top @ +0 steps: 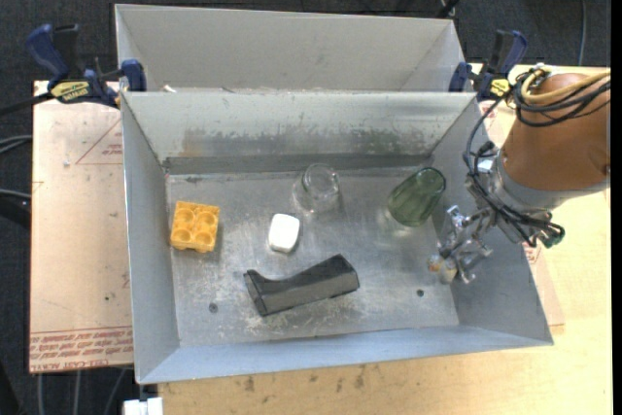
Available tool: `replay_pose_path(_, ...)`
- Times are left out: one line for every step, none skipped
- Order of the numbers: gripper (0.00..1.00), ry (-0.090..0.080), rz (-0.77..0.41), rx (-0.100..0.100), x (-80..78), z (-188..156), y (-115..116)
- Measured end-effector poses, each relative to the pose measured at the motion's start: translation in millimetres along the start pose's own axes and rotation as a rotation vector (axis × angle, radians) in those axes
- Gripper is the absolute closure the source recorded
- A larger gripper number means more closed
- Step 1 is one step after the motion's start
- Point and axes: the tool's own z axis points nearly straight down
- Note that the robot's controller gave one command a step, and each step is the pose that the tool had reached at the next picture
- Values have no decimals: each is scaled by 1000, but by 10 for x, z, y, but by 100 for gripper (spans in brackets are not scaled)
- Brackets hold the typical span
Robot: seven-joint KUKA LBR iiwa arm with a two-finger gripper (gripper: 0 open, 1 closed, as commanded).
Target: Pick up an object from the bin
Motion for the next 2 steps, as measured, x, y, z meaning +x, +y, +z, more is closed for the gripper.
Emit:
replay_pose_path(100,0,0,0,0,0,0)
replay_pose_path(100,0,66,1,79,-717,26)
